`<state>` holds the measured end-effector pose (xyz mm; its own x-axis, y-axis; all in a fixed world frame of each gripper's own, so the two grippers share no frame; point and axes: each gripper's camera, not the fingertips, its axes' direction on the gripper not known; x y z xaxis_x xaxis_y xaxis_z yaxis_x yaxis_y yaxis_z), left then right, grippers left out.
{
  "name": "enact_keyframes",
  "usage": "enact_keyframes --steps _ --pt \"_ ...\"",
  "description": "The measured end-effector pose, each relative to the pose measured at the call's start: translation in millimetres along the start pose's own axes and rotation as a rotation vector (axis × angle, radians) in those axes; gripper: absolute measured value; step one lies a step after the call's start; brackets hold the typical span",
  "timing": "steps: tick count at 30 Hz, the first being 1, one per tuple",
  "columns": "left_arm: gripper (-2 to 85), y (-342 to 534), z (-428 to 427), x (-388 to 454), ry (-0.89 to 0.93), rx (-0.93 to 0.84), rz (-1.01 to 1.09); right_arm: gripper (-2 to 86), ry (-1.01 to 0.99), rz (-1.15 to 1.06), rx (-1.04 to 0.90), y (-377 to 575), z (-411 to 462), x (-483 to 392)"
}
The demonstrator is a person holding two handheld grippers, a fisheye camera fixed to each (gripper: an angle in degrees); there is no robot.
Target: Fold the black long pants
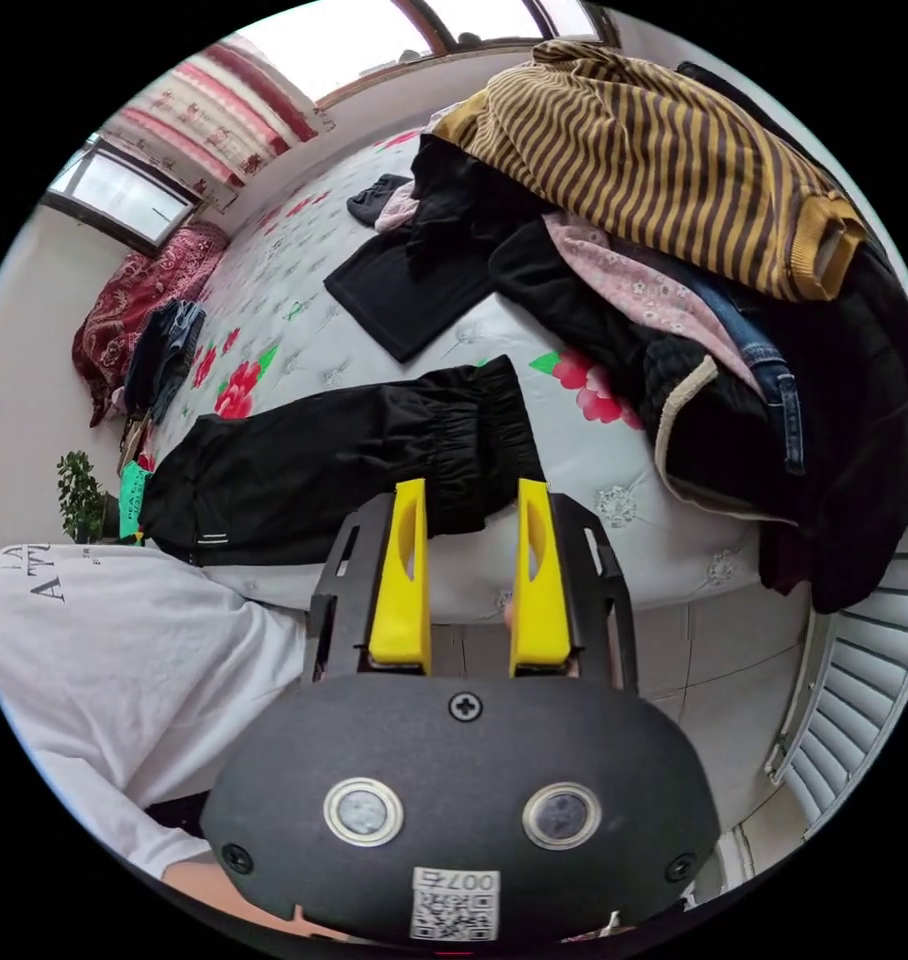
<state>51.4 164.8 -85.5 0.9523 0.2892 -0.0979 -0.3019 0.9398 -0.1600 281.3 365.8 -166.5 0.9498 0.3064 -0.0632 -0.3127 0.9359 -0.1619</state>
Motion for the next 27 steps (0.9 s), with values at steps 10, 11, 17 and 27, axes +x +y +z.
enact_keyframes --steps 10,11,17,27 --pt "-1.0 -4 -4 10 -0.025 0.004 -0.044 7.1 -0.256 0.139 0.043 -5 7 57" --pt "-1.0 -5 -4 10 -0.027 0.005 -0.047 6.0 -0.294 0.147 -0.019 -17 23 55" --pt "-1.0 -12 -26 19 -0.041 0.049 -0.032 0.7 -0.242 -0.205 0.258 -63 -80 -16" --pt "-1.0 6 -15 27 -0.058 0.032 -0.029 -0.1 0.035 -0.197 -0.101 -42 -10 2"
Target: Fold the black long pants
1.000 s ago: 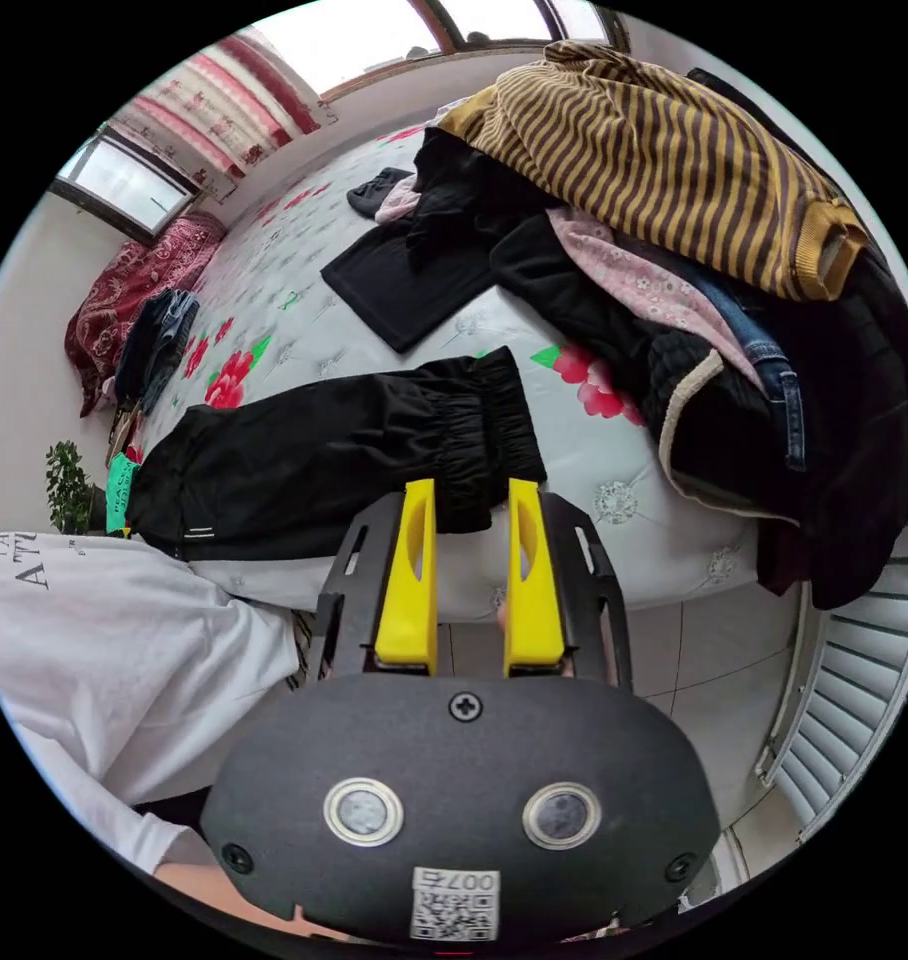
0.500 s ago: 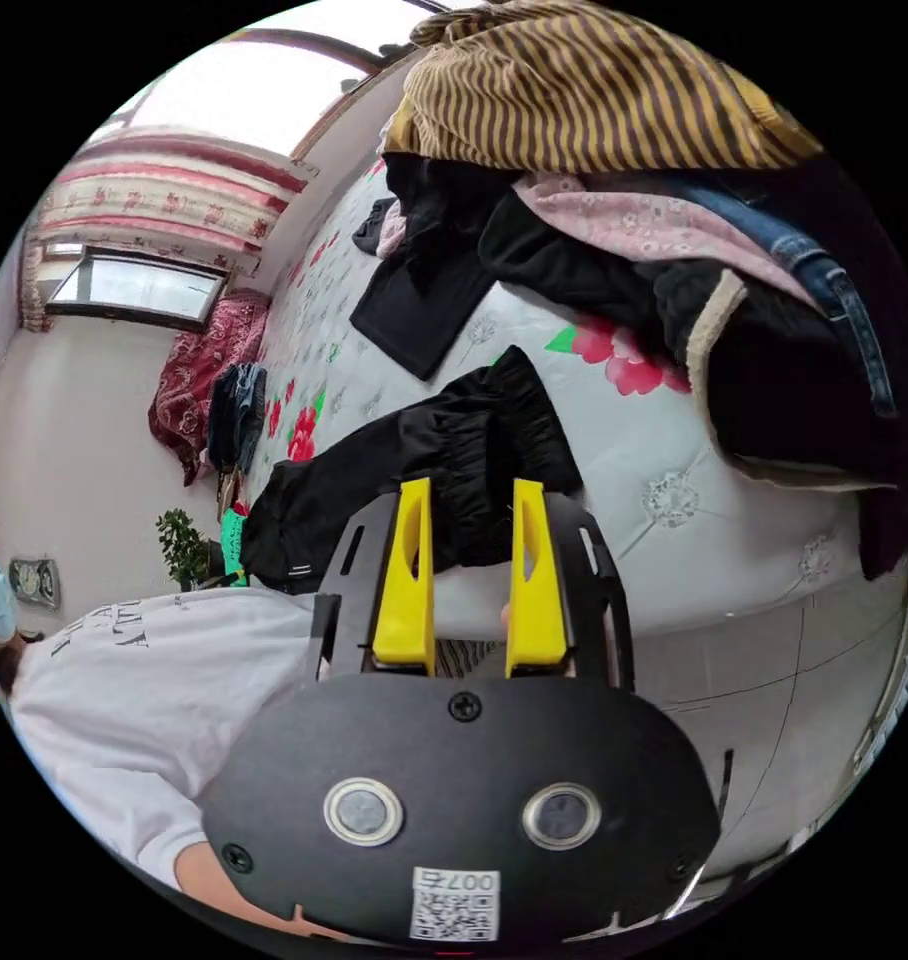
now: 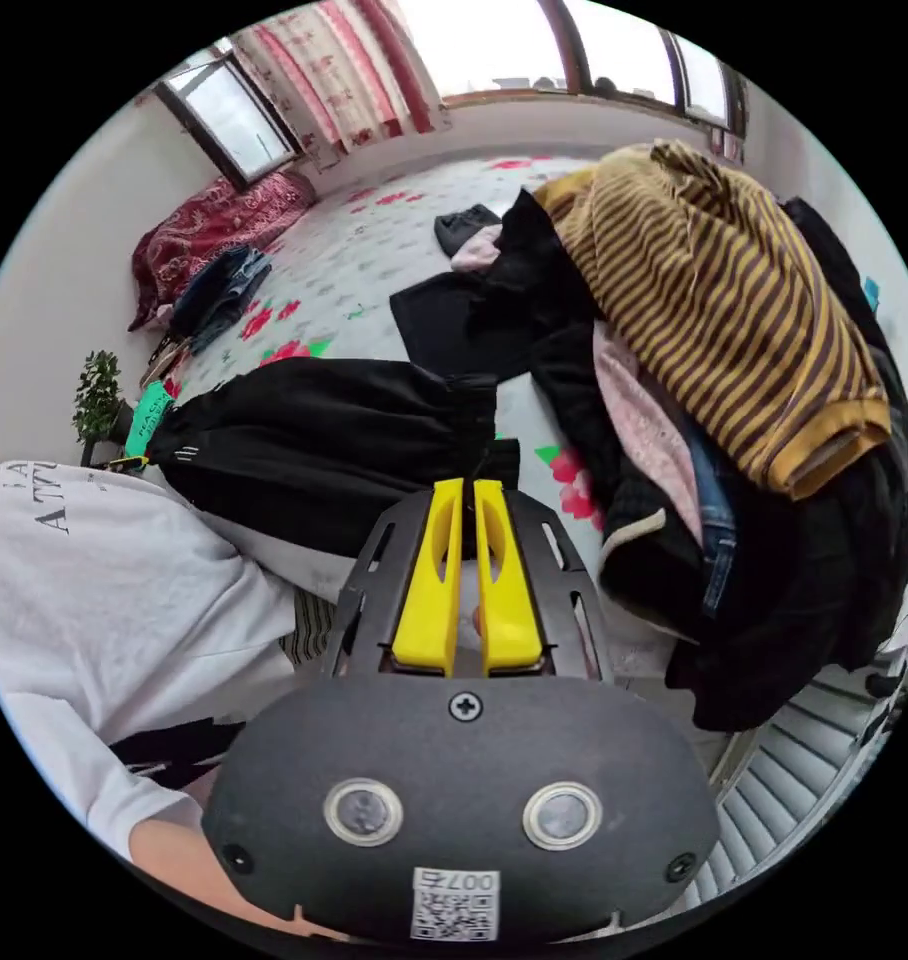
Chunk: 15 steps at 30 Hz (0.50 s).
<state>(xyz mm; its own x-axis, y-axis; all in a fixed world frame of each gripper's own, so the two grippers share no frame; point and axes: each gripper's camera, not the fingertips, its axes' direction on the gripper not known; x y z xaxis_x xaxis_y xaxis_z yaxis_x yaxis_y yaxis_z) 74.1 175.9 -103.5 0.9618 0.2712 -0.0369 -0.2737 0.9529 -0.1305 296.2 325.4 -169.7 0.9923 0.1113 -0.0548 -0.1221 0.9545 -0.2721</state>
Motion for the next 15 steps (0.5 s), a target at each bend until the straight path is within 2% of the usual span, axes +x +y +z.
enact_keyframes --steps 2,4,9,12,15 --pt "-1.0 1 6 1 -0.005 -0.024 0.001 0.0 -0.007 0.113 -0.125 11 50 18" --pt "-1.0 1 12 2 -0.023 -0.054 0.012 0.0 0.005 0.13 -0.112 11 57 17" --pt "-1.0 -3 16 -3 -0.014 -0.076 0.018 0.0 0.064 0.033 -0.082 -14 26 2" --pt "-0.9 -3 22 -1 -0.029 -0.095 0.04 0.3 0.148 -0.052 0.059 -25 -11 -23" --pt "-0.9 -1 32 -2 -0.023 -0.116 0.037 1.0 0.245 -0.041 -0.053 -26 15 -21"
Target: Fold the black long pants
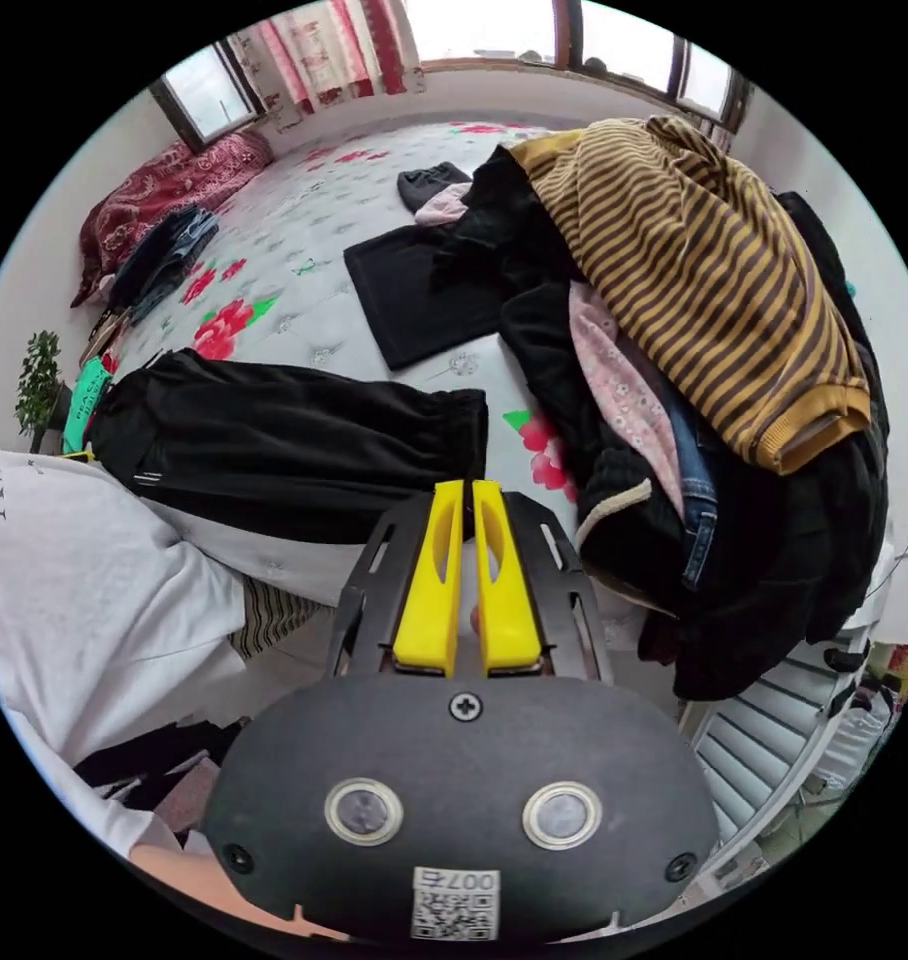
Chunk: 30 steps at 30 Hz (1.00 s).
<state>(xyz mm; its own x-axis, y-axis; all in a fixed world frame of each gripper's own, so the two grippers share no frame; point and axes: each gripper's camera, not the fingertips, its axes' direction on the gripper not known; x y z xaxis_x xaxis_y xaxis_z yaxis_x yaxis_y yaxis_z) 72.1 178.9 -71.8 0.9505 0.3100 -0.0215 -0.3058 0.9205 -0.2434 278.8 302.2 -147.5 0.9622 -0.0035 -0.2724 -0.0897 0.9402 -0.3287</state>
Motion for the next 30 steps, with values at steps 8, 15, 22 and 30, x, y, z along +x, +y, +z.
enact_keyframes --steps 8,15,22,30 --pt "2.3 34 -1 -12 0.057 -0.01 -0.027 4.3 -0.067 0.247 0.026 -22 -22 40" --pt "4.2 70 -47 -50 0.109 0.255 -0.202 5.7 -0.709 -0.064 0.161 -181 -5 -81" --pt "4.0 19 -15 -69 0.098 0.291 -0.292 7.2 -1.071 -0.177 -0.288 -355 140 -263" --pt "-0.9 39 8 -86 0.08 0.306 -0.36 6.7 -0.91 -0.166 -0.686 -412 221 -335"
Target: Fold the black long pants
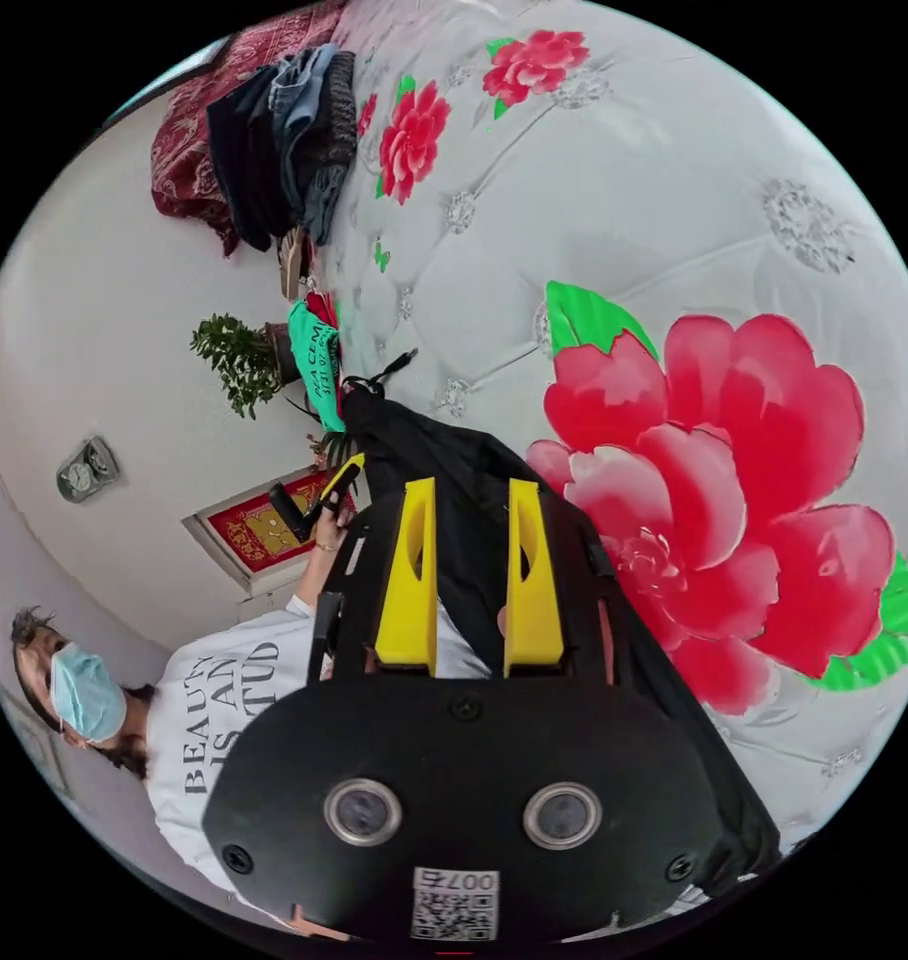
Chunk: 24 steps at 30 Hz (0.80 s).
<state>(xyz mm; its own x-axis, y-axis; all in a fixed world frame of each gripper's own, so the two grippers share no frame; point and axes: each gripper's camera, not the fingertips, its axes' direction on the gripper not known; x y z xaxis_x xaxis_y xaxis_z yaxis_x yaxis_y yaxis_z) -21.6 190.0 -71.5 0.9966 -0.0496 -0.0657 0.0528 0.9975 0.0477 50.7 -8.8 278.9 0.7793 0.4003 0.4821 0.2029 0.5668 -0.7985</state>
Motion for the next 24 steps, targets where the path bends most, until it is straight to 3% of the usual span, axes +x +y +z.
enact_keyframes --steps 8,15,20,24 --pt "-1.0 9 4 3 -0.056 0.015 0.043 2.5 -0.13 0.115 -0.077 -47 15 13" --pt "-1.0 16 6 -6 -0.043 0.028 0.018 0.1 -0.096 0.063 0.025 -45 -33 0" --pt "-0.9 20 6 -12 -0.027 0.043 -0.022 0.6 -0.018 -0.086 0.223 -17 -54 -36" --pt "-0.4 30 -3 -19 0.013 0.086 -0.081 2.9 0.095 -0.305 0.176 18 -24 -80"
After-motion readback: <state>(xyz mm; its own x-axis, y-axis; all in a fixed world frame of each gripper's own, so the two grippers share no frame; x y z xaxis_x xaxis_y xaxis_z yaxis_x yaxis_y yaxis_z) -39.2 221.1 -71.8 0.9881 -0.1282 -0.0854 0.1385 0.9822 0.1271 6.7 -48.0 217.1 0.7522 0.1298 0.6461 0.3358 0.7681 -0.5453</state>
